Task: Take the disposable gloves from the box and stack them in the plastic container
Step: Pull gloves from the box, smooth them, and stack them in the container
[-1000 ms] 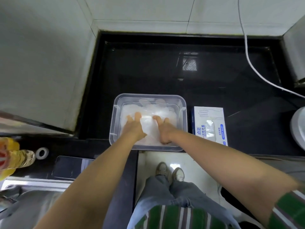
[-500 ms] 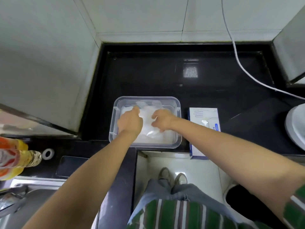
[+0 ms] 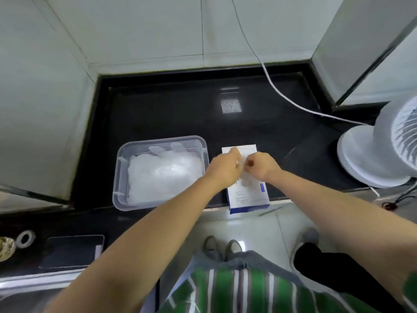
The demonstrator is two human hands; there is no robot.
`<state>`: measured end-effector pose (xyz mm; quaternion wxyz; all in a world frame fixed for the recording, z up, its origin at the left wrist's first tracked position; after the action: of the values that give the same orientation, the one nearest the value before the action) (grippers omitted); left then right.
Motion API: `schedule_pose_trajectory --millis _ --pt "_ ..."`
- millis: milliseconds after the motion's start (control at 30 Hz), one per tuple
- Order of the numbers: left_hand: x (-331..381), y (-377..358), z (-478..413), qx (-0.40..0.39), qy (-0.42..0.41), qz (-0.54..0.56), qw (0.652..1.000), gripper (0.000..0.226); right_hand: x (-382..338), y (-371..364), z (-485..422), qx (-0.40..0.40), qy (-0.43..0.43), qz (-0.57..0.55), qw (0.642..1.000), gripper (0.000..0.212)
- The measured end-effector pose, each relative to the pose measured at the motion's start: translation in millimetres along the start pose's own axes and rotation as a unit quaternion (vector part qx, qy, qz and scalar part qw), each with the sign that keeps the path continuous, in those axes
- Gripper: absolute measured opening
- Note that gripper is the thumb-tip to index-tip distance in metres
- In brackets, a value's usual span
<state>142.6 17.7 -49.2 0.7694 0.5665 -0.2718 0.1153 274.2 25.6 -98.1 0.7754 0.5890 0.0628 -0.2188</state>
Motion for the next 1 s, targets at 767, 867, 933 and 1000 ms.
schedule_pose_trajectory --millis 767,867,933,1000 --pt "-25 -68 -11 -0.152 0.098 -0.026 0.983 0.05 6 -10 -1 -0.016 -0.089 -0.358 0.929 0.027" --pt "-24 -69 -11 -0.164 0.111 -0.021 0.98 0.063 8 5 -8 0.04 -0.109 -0.351 0.929 0.022" --pt "-25 -68 -12 -0.164 0.115 -0.023 0.979 0.07 11 7 -11 0.037 -0.093 -0.253 0.962 0.032" --pt "-28 -69 -13 -0.166 0.122 -0.027 0.978 0.071 12 1 -8 0.001 -0.075 -0.158 0.985 0.044"
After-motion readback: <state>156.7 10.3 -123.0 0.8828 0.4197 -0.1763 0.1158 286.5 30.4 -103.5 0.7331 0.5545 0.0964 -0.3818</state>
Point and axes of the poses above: each hand's wrist, its own z-axis away from the middle knuckle, its own y-axis out of the back of the hand, x = y × z, the point moved 5 cm from there along -z, towards the middle knuckle, and after that the axes turned 12 degrees about x, right-handed, at the moved point
